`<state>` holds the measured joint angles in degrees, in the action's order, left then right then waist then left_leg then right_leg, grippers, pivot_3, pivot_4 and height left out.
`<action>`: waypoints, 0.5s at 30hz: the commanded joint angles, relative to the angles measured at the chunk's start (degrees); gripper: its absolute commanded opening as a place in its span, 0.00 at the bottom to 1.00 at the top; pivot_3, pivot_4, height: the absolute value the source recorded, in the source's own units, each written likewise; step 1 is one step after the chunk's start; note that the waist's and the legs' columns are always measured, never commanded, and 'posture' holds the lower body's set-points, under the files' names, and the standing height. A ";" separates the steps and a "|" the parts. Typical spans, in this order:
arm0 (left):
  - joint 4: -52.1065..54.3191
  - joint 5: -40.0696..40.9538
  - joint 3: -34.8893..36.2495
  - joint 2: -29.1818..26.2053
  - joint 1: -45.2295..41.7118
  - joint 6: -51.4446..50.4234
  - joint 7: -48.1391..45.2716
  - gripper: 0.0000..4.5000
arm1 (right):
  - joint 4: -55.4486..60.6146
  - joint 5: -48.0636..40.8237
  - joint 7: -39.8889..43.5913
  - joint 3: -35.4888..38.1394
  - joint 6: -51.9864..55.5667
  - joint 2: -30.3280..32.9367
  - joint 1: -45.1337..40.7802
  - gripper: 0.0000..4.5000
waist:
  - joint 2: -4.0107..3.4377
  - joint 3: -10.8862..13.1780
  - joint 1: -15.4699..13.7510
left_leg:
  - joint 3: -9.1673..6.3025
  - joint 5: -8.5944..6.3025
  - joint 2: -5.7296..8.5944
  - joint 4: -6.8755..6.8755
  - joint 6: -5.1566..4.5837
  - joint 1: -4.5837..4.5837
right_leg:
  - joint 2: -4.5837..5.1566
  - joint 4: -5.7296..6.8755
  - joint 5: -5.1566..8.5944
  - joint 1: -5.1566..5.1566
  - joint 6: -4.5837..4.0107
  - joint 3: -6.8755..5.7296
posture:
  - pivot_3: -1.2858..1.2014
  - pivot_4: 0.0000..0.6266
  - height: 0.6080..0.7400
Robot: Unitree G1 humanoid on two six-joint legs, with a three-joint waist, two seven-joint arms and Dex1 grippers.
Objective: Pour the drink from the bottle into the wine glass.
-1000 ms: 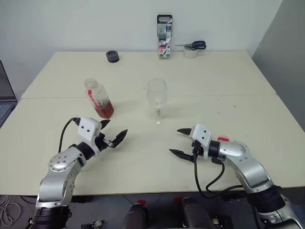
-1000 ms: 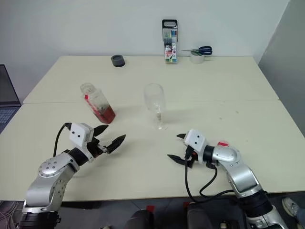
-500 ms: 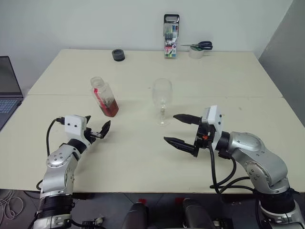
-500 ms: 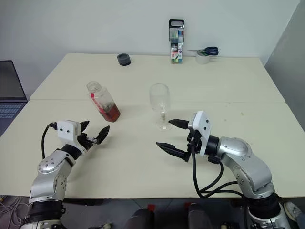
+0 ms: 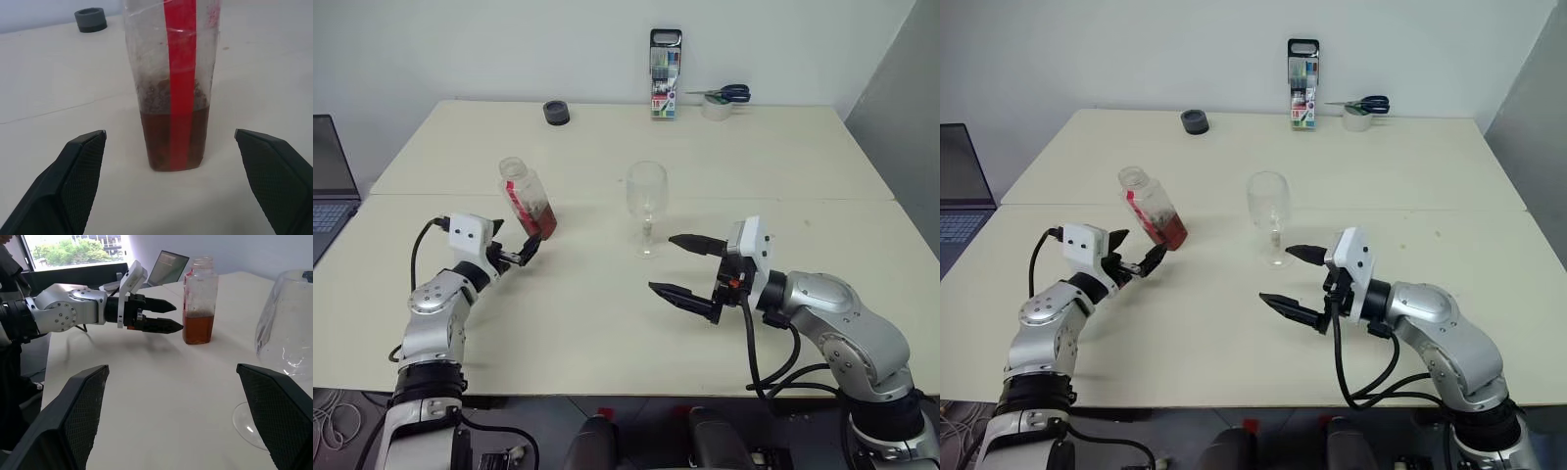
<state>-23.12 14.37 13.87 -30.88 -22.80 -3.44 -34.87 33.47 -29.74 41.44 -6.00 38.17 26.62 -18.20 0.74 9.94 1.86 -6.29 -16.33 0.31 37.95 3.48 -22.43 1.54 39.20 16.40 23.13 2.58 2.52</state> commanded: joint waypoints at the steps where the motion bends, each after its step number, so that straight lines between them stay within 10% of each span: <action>1: -0.77 -0.61 -0.19 -0.85 -2.48 1.31 -0.26 1.00 | 2.19 -1.48 -0.41 0.14 0.27 0.39 -1.42 0.99 | 0.00 0.00 0.00 | 0.00 0.00 0.00 0.00 0.00 0.00 | 0.00 0.00 0.00 0.00 0.00 0.00 | 0.52 0.24 1.00; 15: -8.60 -3.04 -1.86 0.23 -11.47 3.19 1.20 1.00 | 1.03 -1.61 -0.78 -0.07 -0.30 -0.08 -2.70 0.99 | 0.01 0.00 0.01 | -0.03 0.00 0.02 0.02 0.00 -0.05 | 0.00 0.01 0.00 0.02 0.00 -0.04 | 0.52 0.24 1.00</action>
<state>-31.76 11.62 12.02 -30.63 -32.86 -1.60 -34.05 33.38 -30.39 41.00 -6.37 38.66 26.68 -19.74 0.75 9.93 1.88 -6.31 -16.32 0.33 37.98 3.48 -22.47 1.54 39.21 16.40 23.15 2.58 2.48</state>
